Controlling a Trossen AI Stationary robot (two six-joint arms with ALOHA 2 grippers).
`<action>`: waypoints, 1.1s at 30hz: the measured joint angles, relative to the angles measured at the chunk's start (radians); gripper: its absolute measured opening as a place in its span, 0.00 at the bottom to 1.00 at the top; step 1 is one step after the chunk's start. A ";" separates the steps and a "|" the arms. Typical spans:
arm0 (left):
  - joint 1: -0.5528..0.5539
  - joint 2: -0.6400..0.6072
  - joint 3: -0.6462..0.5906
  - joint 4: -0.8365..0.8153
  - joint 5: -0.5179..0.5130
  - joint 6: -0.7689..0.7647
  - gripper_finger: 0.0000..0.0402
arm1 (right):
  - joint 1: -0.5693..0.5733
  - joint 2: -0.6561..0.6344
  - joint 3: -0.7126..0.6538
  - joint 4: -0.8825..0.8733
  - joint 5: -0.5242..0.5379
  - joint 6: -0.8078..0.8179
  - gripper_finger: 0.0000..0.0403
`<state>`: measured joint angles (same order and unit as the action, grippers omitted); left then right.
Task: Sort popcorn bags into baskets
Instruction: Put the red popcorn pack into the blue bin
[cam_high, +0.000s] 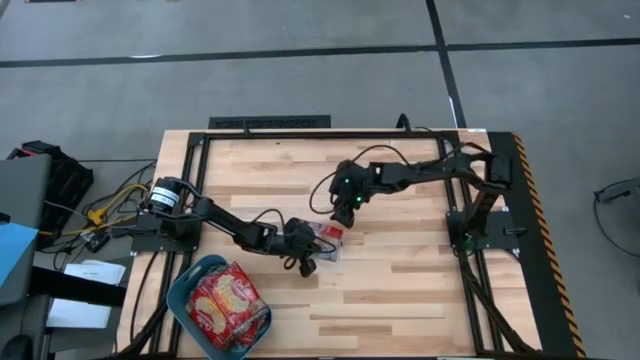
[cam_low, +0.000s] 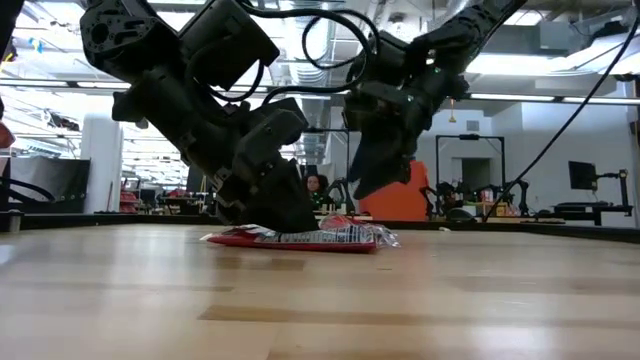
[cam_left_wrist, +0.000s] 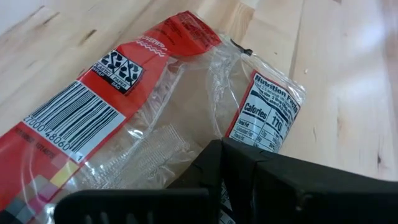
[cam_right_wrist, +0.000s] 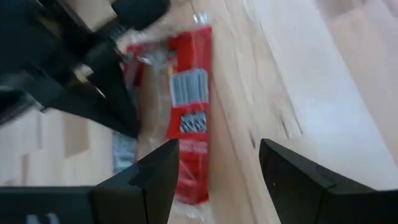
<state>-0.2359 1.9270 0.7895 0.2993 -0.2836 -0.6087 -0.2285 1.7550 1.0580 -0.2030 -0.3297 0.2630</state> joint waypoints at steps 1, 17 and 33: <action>0.000 0.000 0.000 0.002 0.000 0.010 0.00 | 0.002 0.005 -0.006 -0.003 0.002 0.001 0.61; -0.004 0.002 -0.002 0.022 0.011 0.030 0.00 | 0.070 0.223 0.045 0.108 -0.143 0.106 0.61; 0.006 0.005 -0.003 0.043 -0.052 0.047 0.00 | 0.150 0.227 0.045 0.095 -0.108 0.100 0.57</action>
<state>-0.2295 1.9320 0.7860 0.3420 -0.3359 -0.5617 -0.0782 1.9816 1.1030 -0.1081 -0.4377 0.3626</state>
